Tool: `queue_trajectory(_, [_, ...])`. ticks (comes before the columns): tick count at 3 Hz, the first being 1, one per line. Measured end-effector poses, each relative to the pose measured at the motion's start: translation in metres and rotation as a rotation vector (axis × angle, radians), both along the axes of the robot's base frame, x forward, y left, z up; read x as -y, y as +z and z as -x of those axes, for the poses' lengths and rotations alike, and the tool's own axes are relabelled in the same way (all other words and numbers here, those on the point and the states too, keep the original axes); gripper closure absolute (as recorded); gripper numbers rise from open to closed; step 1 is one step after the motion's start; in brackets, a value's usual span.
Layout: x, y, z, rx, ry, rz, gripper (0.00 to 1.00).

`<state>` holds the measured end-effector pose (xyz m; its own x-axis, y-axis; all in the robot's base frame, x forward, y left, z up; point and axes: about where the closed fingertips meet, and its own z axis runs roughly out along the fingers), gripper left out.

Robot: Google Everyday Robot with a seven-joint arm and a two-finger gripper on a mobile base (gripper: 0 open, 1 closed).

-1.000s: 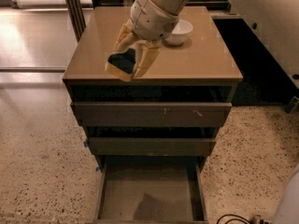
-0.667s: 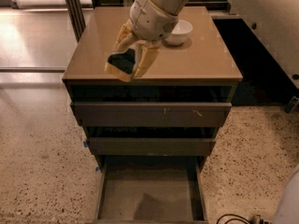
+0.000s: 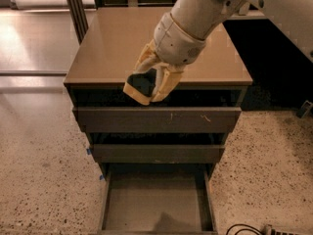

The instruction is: Place sponge into bottom drawer

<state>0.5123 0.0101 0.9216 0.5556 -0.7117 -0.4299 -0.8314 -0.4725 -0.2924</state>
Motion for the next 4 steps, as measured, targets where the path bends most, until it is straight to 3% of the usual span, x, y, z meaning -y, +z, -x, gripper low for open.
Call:
queue_trajectory(1, [0.029, -0.046, 0.019, -0.036, -0.114, -0.031, 1.00])
queue_trajectory(2, [0.061, -0.120, 0.043, -0.125, -0.211, -0.035, 1.00])
queue_trajectory(3, [0.080, -0.173, 0.060, -0.206, -0.254, 0.005, 1.00])
queue_trajectory(4, [0.080, -0.176, 0.062, -0.212, -0.251, 0.009, 1.00])
